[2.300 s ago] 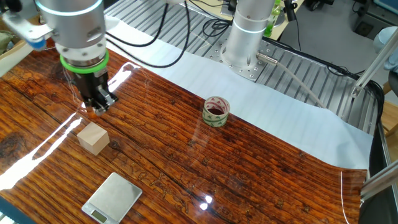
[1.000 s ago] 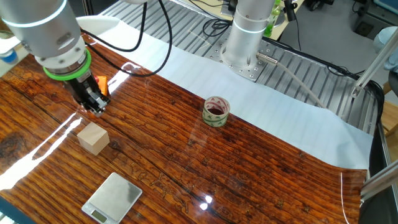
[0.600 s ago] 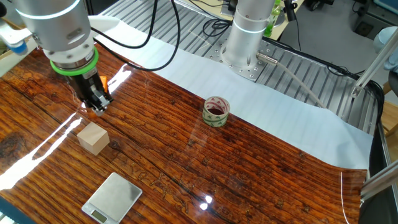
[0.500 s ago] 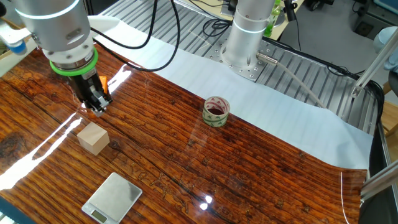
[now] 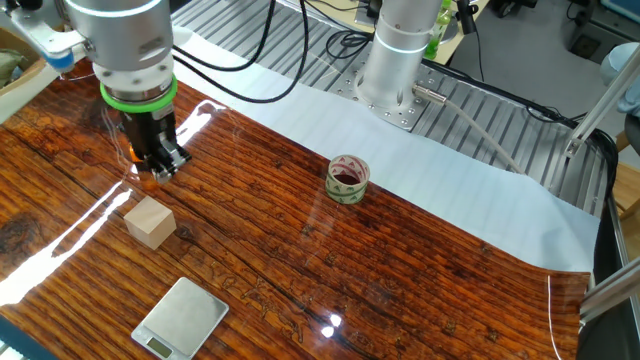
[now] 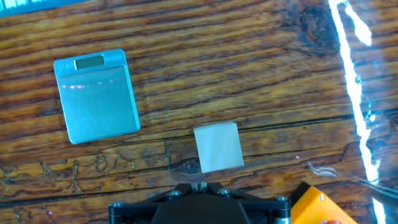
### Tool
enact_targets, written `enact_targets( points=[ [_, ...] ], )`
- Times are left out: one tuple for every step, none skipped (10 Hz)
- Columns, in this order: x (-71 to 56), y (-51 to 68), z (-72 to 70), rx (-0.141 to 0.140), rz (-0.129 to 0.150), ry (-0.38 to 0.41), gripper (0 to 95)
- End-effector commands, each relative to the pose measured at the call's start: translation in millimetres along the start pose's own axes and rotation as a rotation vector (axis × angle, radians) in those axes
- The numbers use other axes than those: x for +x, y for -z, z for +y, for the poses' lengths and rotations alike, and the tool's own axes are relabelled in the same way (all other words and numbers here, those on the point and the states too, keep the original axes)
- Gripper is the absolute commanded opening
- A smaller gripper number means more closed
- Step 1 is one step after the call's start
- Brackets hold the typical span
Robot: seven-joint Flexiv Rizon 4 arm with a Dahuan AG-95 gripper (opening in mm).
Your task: Place the block on the scale
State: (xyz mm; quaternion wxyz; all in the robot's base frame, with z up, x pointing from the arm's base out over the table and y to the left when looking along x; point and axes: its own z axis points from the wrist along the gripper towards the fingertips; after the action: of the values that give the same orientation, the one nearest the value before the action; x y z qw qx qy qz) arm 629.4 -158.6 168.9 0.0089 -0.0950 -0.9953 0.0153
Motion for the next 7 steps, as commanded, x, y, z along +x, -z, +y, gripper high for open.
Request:
enact_targets(
  points=[
    [-1.8,-0.1,-0.6,0.009,-0.042,-0.055,0.0],
    [-1.8,-0.1,-0.6,0.008,-0.048,-0.052,0.0],
    [-1.8,-0.1,-0.6,0.004,-0.046,-0.059,0.0],
    [-1.8,-0.1,-0.6,0.004,-0.046,-0.061,0.0],
    [-1.8,-0.1,-0.6,0.004,-0.046,-0.062,0.0],
    [-1.8,-0.1,-0.6,0.0,-0.045,-0.064,0.0],
    [-1.8,-0.1,-0.6,-0.002,-0.045,-0.066,0.0]
  ],
)
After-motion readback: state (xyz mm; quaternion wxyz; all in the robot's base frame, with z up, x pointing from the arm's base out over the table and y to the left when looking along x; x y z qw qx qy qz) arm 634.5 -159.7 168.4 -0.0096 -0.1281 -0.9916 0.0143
